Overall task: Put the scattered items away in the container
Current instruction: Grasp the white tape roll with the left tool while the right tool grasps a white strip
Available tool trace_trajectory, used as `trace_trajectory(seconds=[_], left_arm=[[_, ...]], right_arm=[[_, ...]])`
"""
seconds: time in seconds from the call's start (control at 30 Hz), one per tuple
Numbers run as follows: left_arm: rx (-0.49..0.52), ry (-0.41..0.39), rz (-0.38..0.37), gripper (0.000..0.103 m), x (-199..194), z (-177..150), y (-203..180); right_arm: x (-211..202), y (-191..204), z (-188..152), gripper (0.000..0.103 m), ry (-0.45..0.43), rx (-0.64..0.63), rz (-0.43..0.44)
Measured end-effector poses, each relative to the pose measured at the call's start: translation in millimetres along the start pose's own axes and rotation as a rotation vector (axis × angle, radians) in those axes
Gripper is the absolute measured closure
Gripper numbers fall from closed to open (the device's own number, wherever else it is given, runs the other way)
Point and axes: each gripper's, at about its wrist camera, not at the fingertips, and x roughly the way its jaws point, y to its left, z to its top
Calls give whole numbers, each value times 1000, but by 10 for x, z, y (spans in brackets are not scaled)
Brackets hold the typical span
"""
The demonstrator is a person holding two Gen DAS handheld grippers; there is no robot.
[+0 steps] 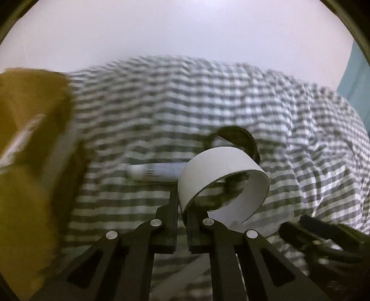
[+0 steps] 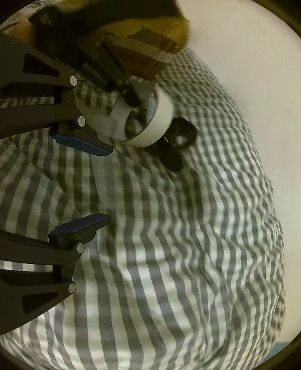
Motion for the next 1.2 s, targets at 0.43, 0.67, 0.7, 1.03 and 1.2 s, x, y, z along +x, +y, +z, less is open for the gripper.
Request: trace_trajectory(seconds=[0.43, 0.67, 0.7, 1.03, 1.2], left_arm=[[-103, -88, 179, 97, -684, -423, 516], [-43, -71, 248, 97, -452, -422, 562], [-43, -63, 255, 97, -413, -455, 584], [-76, -26, 250, 97, -343, -630, 670], [-84, -21, 255, 97, -335, -713, 686]], right_arm=[[110, 721, -299, 51, 69, -117, 124], [166, 700, -295, 51, 83, -83, 184], [169, 721, -304, 51, 81, -94, 176], [174, 681, -268, 51, 76, -22, 173], [520, 840, -239, 51, 134, 7, 154]])
